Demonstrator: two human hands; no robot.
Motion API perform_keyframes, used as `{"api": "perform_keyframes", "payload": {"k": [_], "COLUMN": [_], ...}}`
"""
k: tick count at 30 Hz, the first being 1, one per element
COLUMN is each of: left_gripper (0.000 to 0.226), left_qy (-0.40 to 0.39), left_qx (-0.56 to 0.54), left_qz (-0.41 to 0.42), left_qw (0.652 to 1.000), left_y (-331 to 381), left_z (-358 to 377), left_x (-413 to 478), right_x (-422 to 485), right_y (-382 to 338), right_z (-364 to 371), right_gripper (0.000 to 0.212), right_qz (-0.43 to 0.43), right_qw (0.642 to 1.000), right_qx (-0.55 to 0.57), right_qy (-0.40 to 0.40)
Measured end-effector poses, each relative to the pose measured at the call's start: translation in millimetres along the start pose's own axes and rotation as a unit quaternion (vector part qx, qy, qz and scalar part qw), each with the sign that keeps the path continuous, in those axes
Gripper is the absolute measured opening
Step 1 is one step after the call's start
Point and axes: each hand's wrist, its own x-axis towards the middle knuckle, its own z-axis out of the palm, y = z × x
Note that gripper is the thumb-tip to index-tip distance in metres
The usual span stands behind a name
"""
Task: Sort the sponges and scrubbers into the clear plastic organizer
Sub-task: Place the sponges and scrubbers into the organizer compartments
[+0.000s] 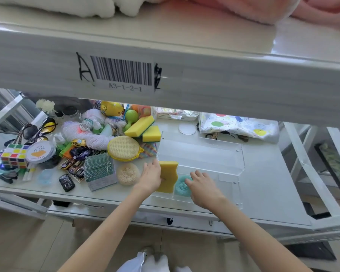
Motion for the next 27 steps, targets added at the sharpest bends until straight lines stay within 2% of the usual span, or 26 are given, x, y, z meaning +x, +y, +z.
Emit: {"api": "perform_keyframes", "payload": {"k": [3, 7, 10, 12, 14, 18, 20, 22, 23, 27], "left_gripper": [0.054, 0.063, 0.051, 0.037, 0.035, 0.059, 0.058, 0.052, 0.051, 0.057], "left_qy": [0.059, 0.043, 0.054, 0.095, 0.108, 0.091, 0.114, 0.086, 0.104, 0.134], "left_qx": [0.002, -0.068, -0.091, -0.044, 0.036, 0.162, 0.185, 0.191, 0.202, 0.319], "left_qz": [-0.002, 0.02, 0.024, 0.012, -0.003, -0.016, -0.006, -0.015, -0.001, 0.046], "left_qw": [0.998, 0.997, 0.994, 0.994, 0.994, 0.983, 0.976, 0.978, 0.974, 0.937], "left_y": [-5, -13, -35, -55, -72, -83, -81, -81, -84, -100], "left_z": [4, -1, -9, -14, -16, -7, -6, -4, -1, 12], "left_x": [2, -2, -7, -10, -11, -8, -5, -3, -1, 8], "right_x": [-2, -4, 4, 15, 33, 87, 115, 140, 149, 174], "right_y": [0, -6, -20, -31, -45, -75, -91, -104, -109, -125], "right_z": [-9, -35, -66, -87, -104, -115, -113, -108, -105, -95], "right_gripper": [0.033, 0.029, 0.028, 0.027, 0.025, 0.024, 0.031, 0.043, 0.048, 0.06], "right_qz": [0.008, 0.009, -0.013, -0.032, -0.049, -0.075, -0.081, -0.082, -0.081, -0.065], "right_qw": [1.0, 0.997, 0.991, 0.985, 0.979, 0.977, 0.981, 0.985, 0.986, 0.99], "right_qx": [0.016, 0.076, 0.12, 0.14, 0.159, 0.164, 0.153, 0.136, 0.129, 0.105], "right_qy": [-0.003, 0.021, 0.065, 0.094, 0.113, 0.11, 0.088, 0.069, 0.066, 0.07]}}
